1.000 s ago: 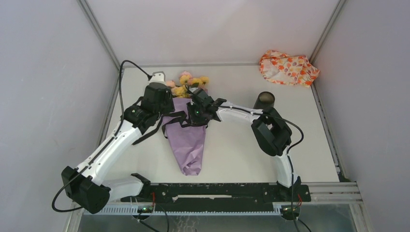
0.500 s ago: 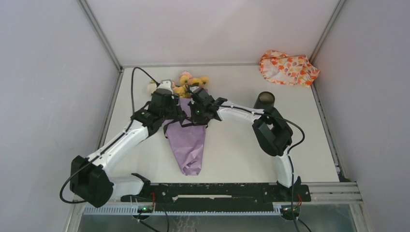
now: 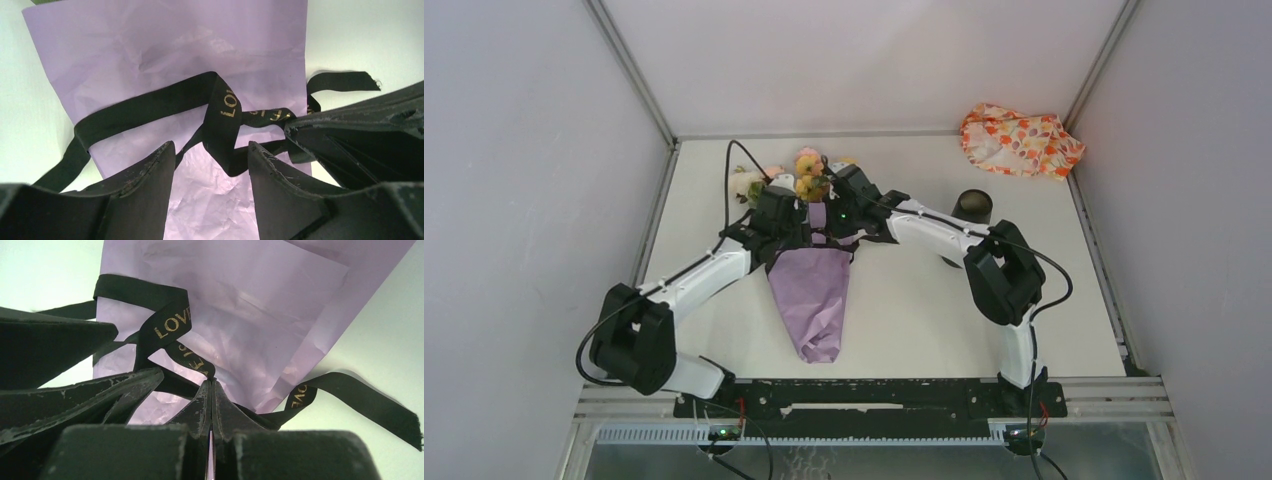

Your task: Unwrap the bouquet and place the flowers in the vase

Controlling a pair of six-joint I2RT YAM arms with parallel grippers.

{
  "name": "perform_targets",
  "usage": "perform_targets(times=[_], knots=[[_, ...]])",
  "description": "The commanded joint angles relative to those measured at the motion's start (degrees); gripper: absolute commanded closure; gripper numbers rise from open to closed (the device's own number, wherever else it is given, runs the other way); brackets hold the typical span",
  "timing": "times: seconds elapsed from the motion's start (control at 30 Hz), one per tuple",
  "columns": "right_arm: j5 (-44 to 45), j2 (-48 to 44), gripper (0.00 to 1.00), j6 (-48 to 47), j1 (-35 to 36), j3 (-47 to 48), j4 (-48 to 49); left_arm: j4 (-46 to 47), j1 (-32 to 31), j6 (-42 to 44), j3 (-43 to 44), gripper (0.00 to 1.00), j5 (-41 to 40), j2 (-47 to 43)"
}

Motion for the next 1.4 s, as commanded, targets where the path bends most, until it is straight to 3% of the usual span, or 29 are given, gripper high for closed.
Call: perform_targets(times=[0.0, 0.43, 0.6, 0.7, 0.77, 1.03, 1.37], knots=[[-1.19, -2.68, 1.00, -1.32, 0.14, 1.48, 1.52, 2.95, 0.18, 1.99, -0.76, 0.39, -2.88, 0.73], [-0.87, -4.05, 1.00, -1.93, -0.62, 1.85, 0.92, 4.86, 0.13, 2.48, -3.82, 0.44, -2.99, 2.90], [-0.98, -4.90, 1.00, -1.87, -0.61, 1.77, 0.53, 6.16, 0.18, 2.92, -3.68, 0.60, -2.54, 5.04], [-0.71, -6.00, 0.99, -1.93, -0.52, 1.50, 0.10, 6.36, 0.18, 3.00, -2.58, 0.87, -2.16, 6.58], [-0.13, -6.61, 0.98, -1.88, -0.49, 1.43, -0.59, 6.01, 0.18, 2.71, -1.70, 0.99, -2.08, 6.31], [1.45, -11.52, 0.82, -1.10, -0.46, -2.60, -0.08, 0.89, 0.42, 1.96, 1.73, 1.00, -2.77, -0.34], [2.71, -16.59, 0.77, -2.05, 2.22, -6.23, 0.50, -1.56, 0.94, 1.22, 3.12, 1.00, -3.66, -5.00]])
